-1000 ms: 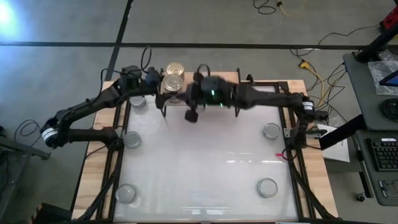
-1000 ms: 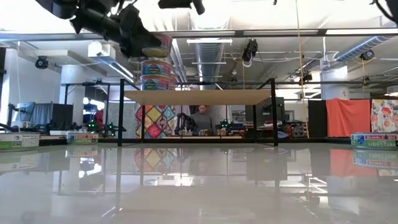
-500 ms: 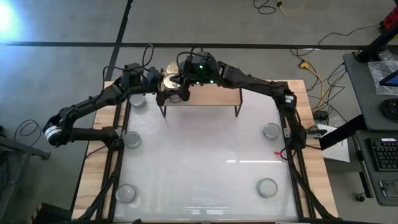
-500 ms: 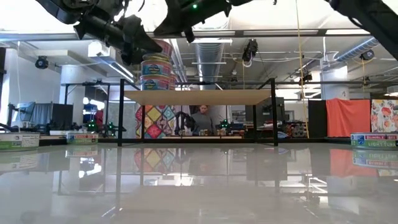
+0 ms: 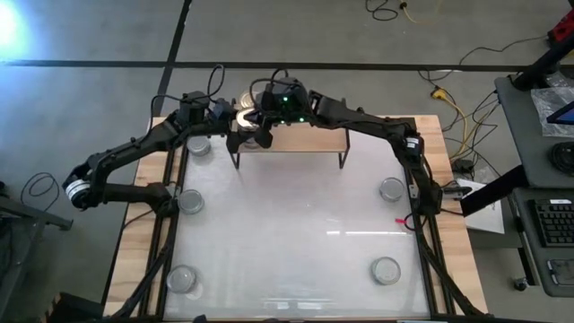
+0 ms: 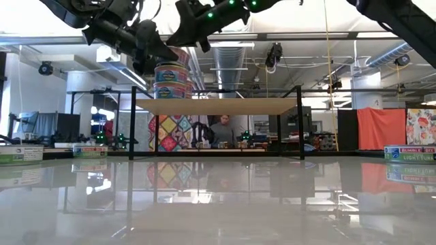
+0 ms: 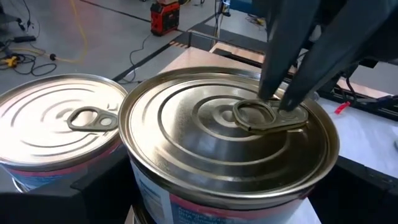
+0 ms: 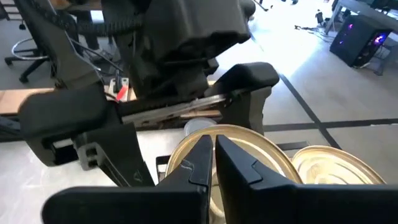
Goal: Stack canned seafood by type on shelf
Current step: Stack the blue-pink tuna can on top of the other blue-pink tuna on the shelf
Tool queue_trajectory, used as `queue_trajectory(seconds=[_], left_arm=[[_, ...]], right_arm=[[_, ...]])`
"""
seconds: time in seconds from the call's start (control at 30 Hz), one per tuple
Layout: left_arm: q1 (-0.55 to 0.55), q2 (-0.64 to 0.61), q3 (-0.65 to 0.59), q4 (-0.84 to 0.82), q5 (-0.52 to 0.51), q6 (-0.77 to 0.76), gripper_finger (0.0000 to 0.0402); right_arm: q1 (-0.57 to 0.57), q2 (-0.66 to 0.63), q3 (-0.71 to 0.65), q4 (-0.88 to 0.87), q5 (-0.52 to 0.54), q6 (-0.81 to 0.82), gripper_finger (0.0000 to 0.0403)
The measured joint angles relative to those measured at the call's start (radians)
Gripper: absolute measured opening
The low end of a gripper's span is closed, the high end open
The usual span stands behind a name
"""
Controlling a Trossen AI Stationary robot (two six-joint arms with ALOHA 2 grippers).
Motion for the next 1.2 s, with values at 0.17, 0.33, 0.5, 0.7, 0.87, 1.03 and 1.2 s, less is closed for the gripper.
queue_trajectory(seconds=[0.17, 0.33, 0.5, 0.7, 0.87, 1.03, 1.2], left_arm=[[0.000, 0.000, 0.000, 0.001, -0.002, -0.011, 0.0387], [0.000, 0.005, 0.000, 0.000, -0.003, -0.016, 0.0393], [-0.007, 0.003, 0.000, -0.003, -0.024, -0.019, 0.0394], [-0.028, 0.000, 0.002, -0.020, -0.050, -0.021, 0.0399], [-0.043, -0.001, 0.004, -0.037, -0.089, -0.022, 0.0399], [-0.045, -0.002, 0.004, -0.040, -0.089, -0.026, 0.0400], [-0.045, -0.003, 0.005, -0.045, -0.089, -0.026, 0.0400]], right_arm=[[0.001, 0.010, -0.002, 0.005, 0.000, -0.005, 0.0013], [0.001, 0.025, -0.003, 0.003, 0.000, -0.007, 0.0013], [0.001, 0.027, -0.005, 0.002, 0.000, -0.025, 0.0013], [0.001, 0.027, -0.005, -0.016, 0.000, -0.034, 0.0013], [0.001, 0.027, -0.006, -0.021, 0.000, -0.049, 0.0013], [0.001, 0.027, -0.007, -0.024, 0.000, -0.049, 0.0013], [0.000, 0.027, -0.007, -0.044, 0.000, -0.054, 0.0013]])
